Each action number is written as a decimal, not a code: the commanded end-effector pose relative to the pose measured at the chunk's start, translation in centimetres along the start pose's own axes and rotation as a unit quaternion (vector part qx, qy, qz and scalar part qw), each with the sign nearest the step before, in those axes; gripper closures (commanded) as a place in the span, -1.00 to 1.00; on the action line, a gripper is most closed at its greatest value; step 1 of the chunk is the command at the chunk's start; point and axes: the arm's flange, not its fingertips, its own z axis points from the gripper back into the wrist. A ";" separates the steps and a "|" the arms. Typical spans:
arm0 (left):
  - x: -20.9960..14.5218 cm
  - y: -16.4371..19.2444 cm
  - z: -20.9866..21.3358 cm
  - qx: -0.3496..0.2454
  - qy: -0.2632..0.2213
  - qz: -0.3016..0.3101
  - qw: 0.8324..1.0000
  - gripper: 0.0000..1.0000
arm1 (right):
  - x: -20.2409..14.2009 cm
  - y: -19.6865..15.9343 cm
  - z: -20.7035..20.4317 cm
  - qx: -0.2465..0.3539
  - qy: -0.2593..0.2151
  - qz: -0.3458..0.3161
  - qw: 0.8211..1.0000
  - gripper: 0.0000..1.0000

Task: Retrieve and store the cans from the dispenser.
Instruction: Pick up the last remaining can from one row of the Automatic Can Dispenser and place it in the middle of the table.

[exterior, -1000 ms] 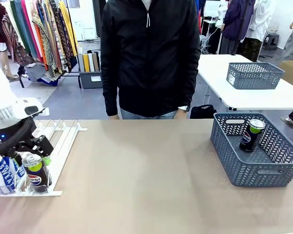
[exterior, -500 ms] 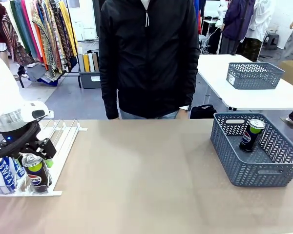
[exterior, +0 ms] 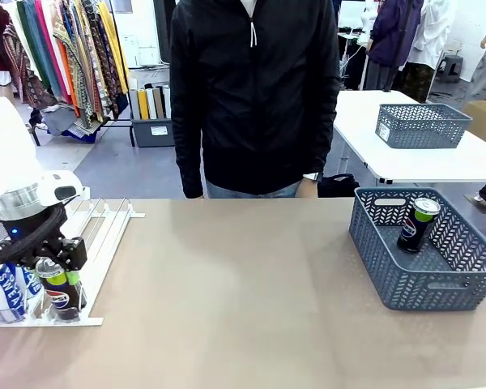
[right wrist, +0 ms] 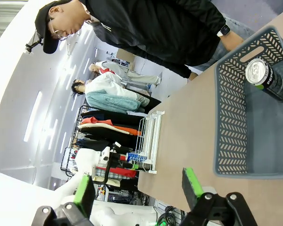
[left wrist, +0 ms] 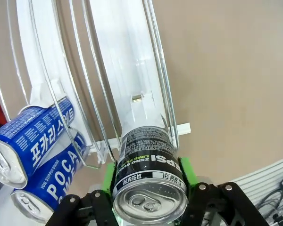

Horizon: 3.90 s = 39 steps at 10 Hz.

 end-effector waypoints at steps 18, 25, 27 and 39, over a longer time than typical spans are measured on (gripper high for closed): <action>-5.9 4.2 20.9 -0.036 -0.174 0.037 0.983 1.00 | 0.3 0.1 -0.2 0.015 -0.009 0.013 1.000 -1.00; 0.5 -14.0 19.8 -0.056 -0.159 -0.120 0.978 1.00 | 0.3 0.1 -0.2 0.015 -0.009 0.013 1.000 -1.00; 2.8 -24.7 16.0 -0.042 -0.132 -0.227 0.964 1.00 | 0.3 0.1 -0.2 0.015 -0.009 0.013 1.000 -1.00; 4.2 -38.2 -0.8 0.078 -0.084 -0.359 0.926 1.00 | 0.3 0.1 -0.2 0.015 -0.009 0.013 1.000 -1.00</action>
